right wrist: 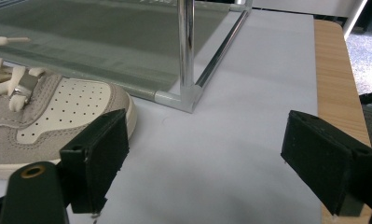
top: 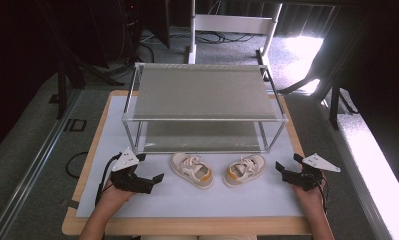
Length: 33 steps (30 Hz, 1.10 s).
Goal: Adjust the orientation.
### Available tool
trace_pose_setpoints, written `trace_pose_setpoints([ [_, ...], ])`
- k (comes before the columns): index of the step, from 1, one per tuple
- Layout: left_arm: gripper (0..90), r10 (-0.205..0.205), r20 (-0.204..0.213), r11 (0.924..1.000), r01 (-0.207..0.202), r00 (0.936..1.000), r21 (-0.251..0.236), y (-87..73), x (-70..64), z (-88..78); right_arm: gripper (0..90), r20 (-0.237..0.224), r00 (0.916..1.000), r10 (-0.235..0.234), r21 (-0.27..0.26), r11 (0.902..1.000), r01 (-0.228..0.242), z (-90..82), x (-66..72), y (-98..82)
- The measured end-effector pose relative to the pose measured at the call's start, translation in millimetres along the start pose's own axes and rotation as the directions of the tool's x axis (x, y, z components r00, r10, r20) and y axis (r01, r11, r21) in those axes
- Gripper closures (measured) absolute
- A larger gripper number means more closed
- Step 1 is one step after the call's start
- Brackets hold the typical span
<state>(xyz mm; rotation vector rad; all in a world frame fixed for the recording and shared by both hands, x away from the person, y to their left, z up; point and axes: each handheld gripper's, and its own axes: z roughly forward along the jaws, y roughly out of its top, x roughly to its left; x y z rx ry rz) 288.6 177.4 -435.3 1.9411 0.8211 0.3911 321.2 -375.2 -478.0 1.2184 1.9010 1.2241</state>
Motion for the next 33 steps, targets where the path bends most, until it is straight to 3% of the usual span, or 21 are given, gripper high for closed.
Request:
trace_pose_setpoints([
  [7,2.4,0.024,0.041,0.9988,-0.026,0.9989,0.043,8.9,-9.9,7.8,14.3,-0.001,1.0000,0.000,0.000,1.0000,0.000,0.1,-0.2,0.0],
  [16,2.5,0.074,0.106,0.9942,-0.081,0.9916,0.070,20.7,-27.4,18.9,14.3,-0.001,1.0000,-0.002,0.001,1.0000,0.002,0.1,0.0,0.1],
  [19,2.4,0.093,0.140,0.9911,-0.105,0.9857,0.081,26.7,-34.3,24.3,14.3,-0.002,1.0000,0.000,-0.001,1.0000,0.000,0.0,-0.1,0.0],
  [22,2.4,0.109,0.142,0.9895,-0.121,0.9839,0.080,29.4,-37.8,26.2,14.3,-0.003,1.0000,0.000,-0.001,1.0000,0.000,-0.1,-0.1,0.0],
  [25,2.5,0.126,0.175,0.9867,-0.142,0.9764,0.080,36.3,-45.8,31.5,14.3,-0.004,1.0000,0.000,-0.001,1.0000,0.000,0.0,-0.3,0.0],
  [30,2.4,0.142,0.193,0.9840,-0.160,0.9709,0.079,42.2,-53.1,36.7,14.3,-0.003,1.0000,-0.001,-0.001,1.0000,0.001,-0.1,-0.2,-0.1],
  [33,2.4,0.152,0.221,0.9809,-0.175,0.9634,0.086,46.9,-58.5,41.6,14.3,-0.004,1.0000,0.001,-0.001,1.0000,-0.001,0.1,-0.1,0.0],
])
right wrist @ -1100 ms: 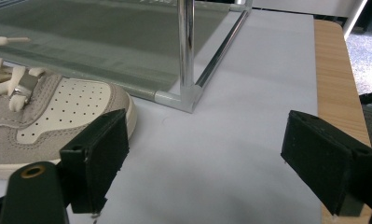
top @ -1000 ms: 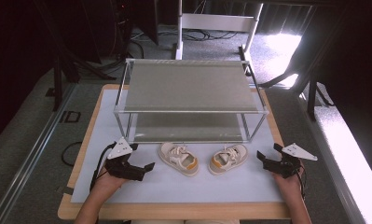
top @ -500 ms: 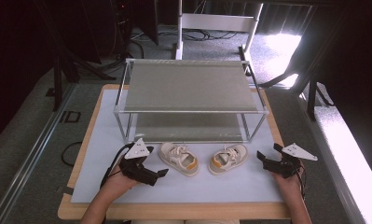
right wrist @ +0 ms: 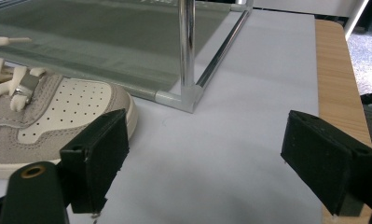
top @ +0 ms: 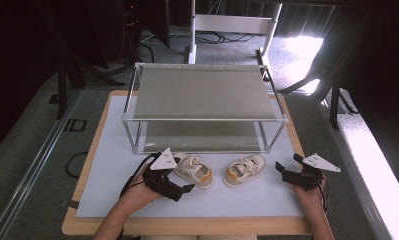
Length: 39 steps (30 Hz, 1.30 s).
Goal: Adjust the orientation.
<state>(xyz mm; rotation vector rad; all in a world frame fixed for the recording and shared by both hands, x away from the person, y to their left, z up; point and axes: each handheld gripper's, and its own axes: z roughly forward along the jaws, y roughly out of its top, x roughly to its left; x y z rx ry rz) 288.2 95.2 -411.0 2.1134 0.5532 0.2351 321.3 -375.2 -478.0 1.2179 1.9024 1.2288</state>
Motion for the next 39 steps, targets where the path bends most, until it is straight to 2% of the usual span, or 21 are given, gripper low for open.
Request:
trace_pose_setpoints([
  [4,2.4,0.026,0.027,0.9996,-0.027,0.9993,0.012,5.0,-4.1,5.2,14.3,0.001,1.0000,-0.002,-0.001,1.0000,0.002,0.0,0.0,-0.1],
  [13,2.5,0.031,0.071,0.9980,-0.035,0.9970,0.052,13.2,-11.0,24.5,14.3,-0.001,1.0000,-0.001,-0.002,1.0000,0.001,0.0,-0.3,-0.1],
  [15,2.5,0.040,0.070,0.9965,-0.045,0.9967,0.070,14.6,-12.2,29.6,14.3,-0.001,1.0000,-0.001,-0.001,1.0000,0.001,0.1,-0.3,-0.1],
  [16,2.5,0.041,0.087,0.9947,-0.049,0.9954,0.090,15.5,-13.7,35.0,14.6,-0.003,1.0000,-0.002,0.000,1.0000,0.002,0.1,-0.1,0.0],
  [21,5.2,0.046,0.110,0.9912,-0.059,0.9929,0.118,16.3,-17.7,45.6,14.7,-0.005,1.0000,-0.003,0.001,1.0000,0.003,0.2,-0.3,0.0],
  [25,16.4,0.035,0.111,0.9912,-0.049,0.9932,0.123,17.5,-17.8,53.1,14.7,-0.007,1.0000,-0.002,0.001,1.0000,0.002,0.3,-0.5,0.0],
  [26,25.9,0.023,0.100,0.9894,-0.037,0.9947,0.140,18.5,-16.6,58.0,14.7,-0.008,1.0000,-0.001,0.001,1.0000,0.001,0.3,-0.5,0.0],
  [27,29.8,0.023,0.100,0.9894,-0.037,0.9947,0.140,18.5,-16.6,58.0,14.7,-0.008,1.0000,-0.001,0.001,1.0000,0.001,0.3,-0.5,0.0],
  [28,34.2,-0.005,0.093,0.9886,-0.009,0.9956,0.151,19.4,-14.4,62.1,14.8,-0.008,1.0000,-0.001,0.001,1.0000,0.001,0.3,-0.5,0.0],
  [29,38.3,-0.005,0.093,0.9886,-0.009,0.9956,0.151,19.4,-14.4,62.1,14.8,-0.008,1.0000,-0.001,0.001,1.0000,0.001,0.3,-0.5,0.0],
  [30,42.6,-0.028,0.063,0.9848,0.016,0.9976,0.173,20.0,-12.3,67.5,14.8,-0.008,1.0000,-0.001,0.001,1.0000,0.001,0.3,-0.6,0.0],
  [31,45.1,-0.028,0.063,0.9848,0.016,0.9976,0.173,20.0,-12.3,67.5,14.8,-0.008,1.0000,-0.001,0.001,1.0000,0.001,0.3,-0.6,0.0],
  [32,50.7,-0.054,0.038,0.9809,0.046,0.9978,0.189,20.0,-9.9,71.9,14.8,-0.008,1.0000,-0.001,0.001,1.0000,0.001,0.3,-0.5,0.0],
  [35,54.1,-0.066,0.037,0.9779,0.057,0.9972,0.201,19.6,-8.8,74.9,14.9,-0.007,1.0000,-0.001,0.001,1.0000,0.001,0.3,-0.5,0.0],
  [36,56.6,-0.070,0.024,0.9738,0.063,0.9973,0.219,19.2,-9.3,78.3,15.0,-0.008,1.0000,-0.002,0.001,1.0000,0.002,0.3,-0.5,0.0],
  [37,56.6,-0.070,0.024,0.9738,0.063,0.9973,0.219,19.2,-9.3,78.3,15.0,-0.008,1.0000,-0.002,0.001,1.0000,0.002,0.3,-0.5,0.0],
  [38,56.7,-0.078,0.021,0.9688,0.071,0.9967,0.237,18.6,-10.3,82.1,15.0,-0.008,1.0000,-0.002,0.002,1.0000,0.002,0.3,-0.5,0.1],
  [39,58.7,-0.078,0.021,0.9688,0.071,0.9967,0.237,18.6,-10.3,82.1,15.0,-0.008,1.0000,-0.002,0.002,1.0000,0.002,0.3,-0.5,0.1],
])
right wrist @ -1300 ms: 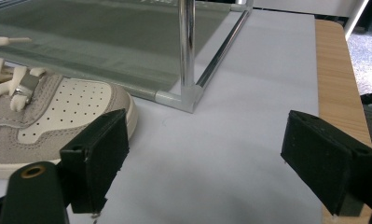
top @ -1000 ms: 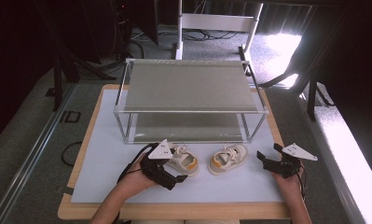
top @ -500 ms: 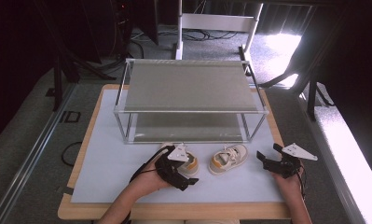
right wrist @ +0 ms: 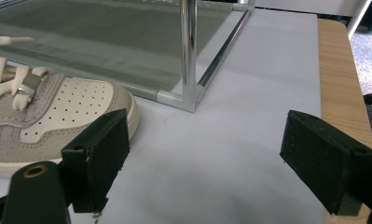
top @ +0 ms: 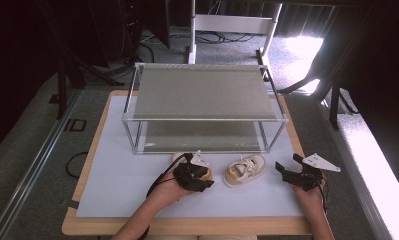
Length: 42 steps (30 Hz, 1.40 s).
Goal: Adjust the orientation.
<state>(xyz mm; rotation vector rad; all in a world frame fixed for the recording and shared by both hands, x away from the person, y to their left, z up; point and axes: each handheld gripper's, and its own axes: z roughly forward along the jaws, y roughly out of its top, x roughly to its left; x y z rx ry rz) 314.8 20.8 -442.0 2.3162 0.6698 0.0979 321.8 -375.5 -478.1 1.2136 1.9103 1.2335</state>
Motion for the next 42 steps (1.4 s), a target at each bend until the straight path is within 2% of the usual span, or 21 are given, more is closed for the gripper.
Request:
trace_pose_setpoints([
  [2,62.8,0.003,0.003,0.9999,-0.003,1.0000,0.011,0.1,-1.0,3.0,15.0,0.001,1.0000,0.000,0.000,1.0000,0.000,0.0,0.0,0.0],
  [3,67.0,0.008,-0.023,0.9994,-0.007,0.9997,0.033,0.7,-1.9,6.0,15.0,0.002,1.0000,0.001,0.000,1.0000,-0.001,0.0,0.2,0.0],
  [4,67.4,0.008,-0.023,0.9994,-0.007,0.9997,0.033,0.7,-1.9,6.0,15.0,0.002,1.0000,0.001,0.000,1.0000,-0.001,0.0,0.2,0.0],
  [7,72.6,0.008,-0.003,0.9993,-0.008,1.0000,0.038,1.5,-1.2,7.9,15.0,0.002,1.0000,0.001,0.002,1.0000,-0.001,0.1,0.3,0.1],
  [9,75.9,-0.015,0.008,0.9993,0.014,0.9999,0.034,1.3,0.8,7.4,15.1,0.002,1.0000,0.001,0.002,1.0000,-0.001,0.1,0.2,0.1],
  [11,77.3,-0.015,0.011,0.9994,0.015,0.9998,0.032,1.0,1.0,7.3,15.1,0.002,1.0000,0.001,0.002,1.0000,-0.001,0.1,0.2,0.1],
  [13,78.4,-0.014,0.037,0.9991,0.012,0.9992,0.042,0.3,2.7,6.0,15.1,0.001,1.0000,0.001,0.002,1.0000,-0.001,0.1,0.3,0.1],
  [14,78.6,0.009,0.040,0.9987,-0.011,0.9992,0.050,0.3,2.2,5.2,15.1,0.001,1.0000,0.001,0.002,1.0000,-0.001,0.1,0.3,0.0],
  [17,79.1,0.042,0.057,0.9962,-0.046,0.9975,0.074,0.9,1.9,0.9,15.1,0.001,1.0000,0.001,0.002,1.0000,-0.001,0.2,0.3,0.1],
  [24,79.1,0.084,0.098,0.9935,-0.091,0.9917,0.069,2.6,5.2,-16.4,15.1,0.003,1.0000,-0.002,0.004,1.0000,0.002,0.3,0.6,0.1],
  [27,79.1,0.151,0.121,0.9842,-0.160,0.9811,0.075,1.2,4.7,-21.5,15.1,0.005,1.0000,-0.003,0.005,1.0000,0.003,0.5,0.9,0.2],
  [30,79.0,0.200,0.159,0.9741,-0.214,0.9667,0.073,-0.7,3.2,-24.8,15.1,0.005,1.0000,-0.003,0.006,1.0000,0.003,0.5,0.9,0.2],
  [31,79.0,0.223,0.174,0.9679,-0.239,0.9591,0.077,-1.6,3.2,-25.4,15.1,0.005,1.0000,-0.003,0.006,1.0000,0.003,0.5,0.9,0.2],
  [32,79.0,0.226,0.185,0.9656,-0.245,0.9563,0.087,-2.5,4.0,-26.0,15.1,0.005,1.0000,-0.004,0.006,1.0000,0.004,0.5,0.9,0.2],
  [33,79.0,0.210,0.189,0.9687,-0.230,0.9593,0.093,-3.0,5.9,-26.5,15.1,0.006,1.0000,-0.004,0.005,1.0000,0.004,0.4,1.0,0.1],
  [34,78.9,0.205,0.190,0.9687,-0.227,0.9601,0.101,-3.6,7.1,-27.3,15.1,0.006,1.0000,-0.004,0.005,1.0000,0.004,0.4,1.0,0.1],
  [36,78.7,0.222,0.192,0.9653,-0.244,0.9559,0.094,-6.1,7.9,-29.7,15.1,0.006,1.0000,-0.004,0.006,1.0000,0.004,0.5,1.0,0.2],
  [38,78.8,0.273,0.205,0.9527,-0.294,0.9399,0.077,-8.9,6.7,-33.2,15.1,0.007,1.0000,-0.004,0.006,1.0000,0.004,0.6,1.0,0.2],
  [40,78.5,0.332,0.234,0.9353,-0.351,0.9139,0.045,-11.9,5.7,-36.3,15.1,0.008,1.0000,-0.006,0.006,1.0000,0.005,0.7,1.1,0.2],
  [41,78.7,0.348,0.243,0.9297,-0.366,0.9057,0.036,-13.3,5.7,-37.2,15.1,0.008,0.9999,-0.007,0.007,1.0000,0.007,0.7,1.2,0.2],
  [42,78.7,0.360,0.237,0.9246,-0.379,0.9020,0.037,-14.3,5.5,-37.4,15.1,0.008,0.9999,-0.008,0.007,0.9999,0.008,0.7,1.3,0.2],
])
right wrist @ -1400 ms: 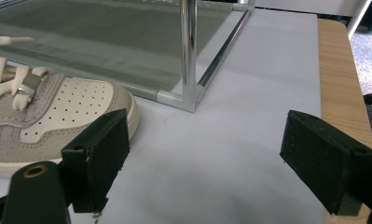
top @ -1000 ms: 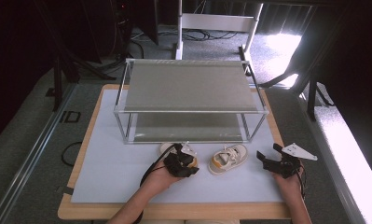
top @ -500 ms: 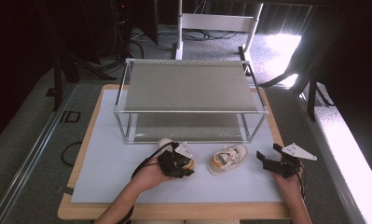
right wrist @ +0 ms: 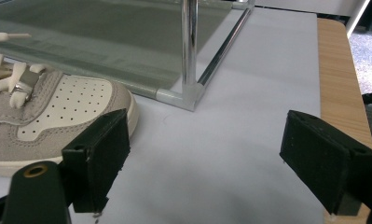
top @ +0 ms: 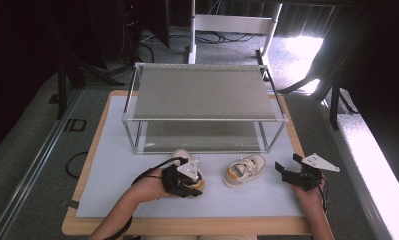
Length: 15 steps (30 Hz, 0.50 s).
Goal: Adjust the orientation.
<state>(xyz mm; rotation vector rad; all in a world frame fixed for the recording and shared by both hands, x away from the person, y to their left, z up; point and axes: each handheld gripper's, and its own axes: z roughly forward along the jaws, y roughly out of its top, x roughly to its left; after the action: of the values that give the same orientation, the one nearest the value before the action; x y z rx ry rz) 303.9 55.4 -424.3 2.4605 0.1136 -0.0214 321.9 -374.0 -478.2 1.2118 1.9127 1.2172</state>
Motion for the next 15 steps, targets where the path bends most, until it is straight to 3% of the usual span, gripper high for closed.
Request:
trace_pose_setpoints([
  [4,78.6,0.024,0.007,0.9995,-0.025,0.9997,0.019,-4.5,1.6,1.7,15.1,0.001,1.0000,-0.001,0.001,1.0000,0.001,0.1,0.1,0.0],
  [6,78.6,0.066,0.034,0.9973,-0.067,0.9972,0.029,-7.1,0.1,2.2,15.1,0.001,1.0000,-0.001,0.001,1.0000,0.001,0.0,0.1,0.0],
  [9,78.5,0.103,0.090,0.9931,-0.108,0.9905,0.045,-10.1,-1.8,1.7,15.1,0.000,1.0000,0.001,0.001,1.0000,-0.001,0.0,-0.1,0.0],
  [13,78.2,0.139,0.184,0.9807,-0.161,0.9731,0.111,-15.3,-3.8,1.3,15.1,0.001,1.0000,0.000,0.001,1.0000,0.000,0.1,0.1,0.0],
  [14,77.6,0.143,0.190,0.9771,-0.169,0.9713,0.130,-16.8,-4.9,1.7,15.2,0.000,1.0000,-0.001,0.000,1.0000,0.001,0.0,0.1,0.0],
  [15,77.4,0.121,0.195,0.9808,-0.147,0.9733,0.128,-18.7,-3.9,1.7,15.2,0.000,1.0000,0.000,0.000,1.0000,0.000,0.0,0.0,0.0],
])
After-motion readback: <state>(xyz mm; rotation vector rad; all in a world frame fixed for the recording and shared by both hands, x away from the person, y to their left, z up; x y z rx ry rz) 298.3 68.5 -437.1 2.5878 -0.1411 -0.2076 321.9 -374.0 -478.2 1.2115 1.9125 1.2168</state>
